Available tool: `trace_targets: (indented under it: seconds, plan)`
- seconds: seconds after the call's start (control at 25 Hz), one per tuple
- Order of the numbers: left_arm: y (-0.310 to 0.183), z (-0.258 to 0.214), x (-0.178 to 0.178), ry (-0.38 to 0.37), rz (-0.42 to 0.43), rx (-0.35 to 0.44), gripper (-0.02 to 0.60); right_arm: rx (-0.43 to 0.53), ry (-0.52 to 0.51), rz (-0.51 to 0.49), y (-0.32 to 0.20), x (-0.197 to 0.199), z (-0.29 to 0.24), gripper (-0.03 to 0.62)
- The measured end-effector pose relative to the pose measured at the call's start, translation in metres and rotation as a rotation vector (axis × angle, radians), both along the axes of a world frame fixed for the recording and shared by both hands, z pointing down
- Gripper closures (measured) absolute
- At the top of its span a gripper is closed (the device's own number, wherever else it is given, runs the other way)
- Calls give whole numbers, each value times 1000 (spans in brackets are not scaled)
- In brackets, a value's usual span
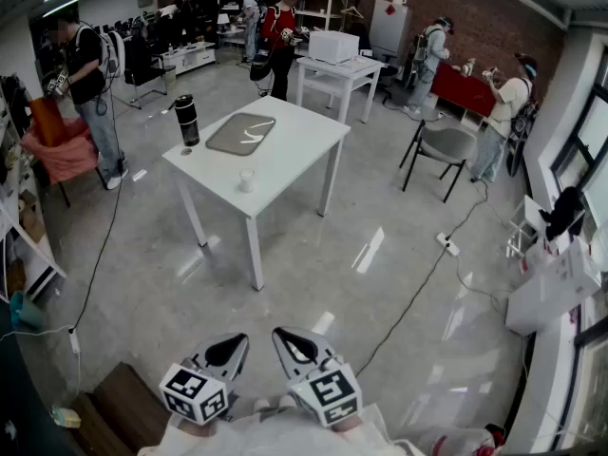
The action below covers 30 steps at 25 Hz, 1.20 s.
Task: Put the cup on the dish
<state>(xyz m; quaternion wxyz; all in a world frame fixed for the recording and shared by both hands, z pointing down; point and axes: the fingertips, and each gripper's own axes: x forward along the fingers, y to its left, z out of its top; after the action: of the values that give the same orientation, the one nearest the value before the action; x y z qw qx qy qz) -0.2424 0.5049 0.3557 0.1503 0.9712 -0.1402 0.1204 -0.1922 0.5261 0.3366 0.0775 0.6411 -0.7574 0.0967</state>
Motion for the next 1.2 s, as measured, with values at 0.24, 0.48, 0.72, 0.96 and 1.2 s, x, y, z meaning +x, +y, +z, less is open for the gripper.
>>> trace_targets:
  seconds: [0.24,0.48,0.72,0.96,1.2]
  plan:
    - [4,3,1,-5,7,3,574,-1,7,-10,2,-1,3,582]
    - [1,4,2,-13,4,32,574,-3,-11,-13,3,0,3,582]
    - [-5,-1,7,-7,-4,47,574,4,-13,-15,3,6,-2,582]
    - [-4,-3,26,30,-17,32,574,21,-5,-56,4,19,-4,582]
    - [2,7,39,13,-34,19,574,-9,-8,-97,9,30,6,582]
